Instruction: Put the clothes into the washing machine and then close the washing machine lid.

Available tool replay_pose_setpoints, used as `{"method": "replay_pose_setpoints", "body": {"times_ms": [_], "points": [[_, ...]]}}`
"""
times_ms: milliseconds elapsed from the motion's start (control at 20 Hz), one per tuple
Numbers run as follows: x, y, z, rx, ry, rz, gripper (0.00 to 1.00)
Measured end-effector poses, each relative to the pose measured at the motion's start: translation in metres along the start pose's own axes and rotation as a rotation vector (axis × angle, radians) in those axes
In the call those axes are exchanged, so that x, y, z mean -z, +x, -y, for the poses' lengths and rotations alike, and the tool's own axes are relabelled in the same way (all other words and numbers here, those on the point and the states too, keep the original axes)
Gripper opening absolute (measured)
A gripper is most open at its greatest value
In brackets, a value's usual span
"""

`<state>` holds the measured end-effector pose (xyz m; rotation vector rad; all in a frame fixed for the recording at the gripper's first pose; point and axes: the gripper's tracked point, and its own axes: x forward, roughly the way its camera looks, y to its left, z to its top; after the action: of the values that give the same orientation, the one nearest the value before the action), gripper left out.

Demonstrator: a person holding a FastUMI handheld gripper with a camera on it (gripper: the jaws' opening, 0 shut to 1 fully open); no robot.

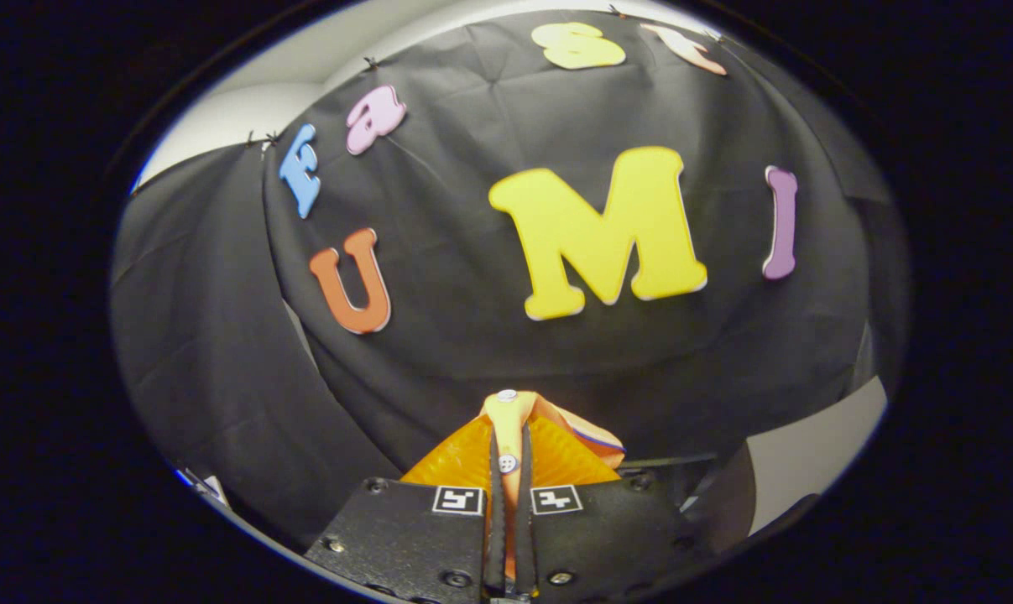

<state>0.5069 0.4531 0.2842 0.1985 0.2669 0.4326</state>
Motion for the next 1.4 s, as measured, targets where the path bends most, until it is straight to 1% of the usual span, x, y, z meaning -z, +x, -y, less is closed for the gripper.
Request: {"method": "replay_pose_setpoints", "body": {"times_ms": [150, 300, 500, 550, 800, 950, 1000, 1100, 1200, 1400], "points": [[0.054, 0.029, 0.014, 0.032, 0.016, -0.096, 0.08], [0.099, 0.045, 0.028, 0.075, 0.012, -0.169, 0.08], [0.156, 0.058, 0.047, 0.131, 0.057, -0.298, 0.08], [0.174, 0.061, 0.055, 0.165, 0.062, -0.333, 0.08], [0.236, 0.075, 0.076, 0.251, 0.114, -0.491, 0.08], [0.262, 0.081, 0.086, 0.301, 0.110, -0.557, 0.08], [0.277, 0.083, 0.086, 0.320, 0.103, -0.579, 0.08], [0.289, 0.082, 0.084, 0.350, 0.096, -0.629, 0.08], [0.292, 0.081, 0.083, 0.366, 0.097, -0.669, 0.08], [0.295, 0.081, 0.087, 0.390, 0.092, -0.693, 0.08]]}}
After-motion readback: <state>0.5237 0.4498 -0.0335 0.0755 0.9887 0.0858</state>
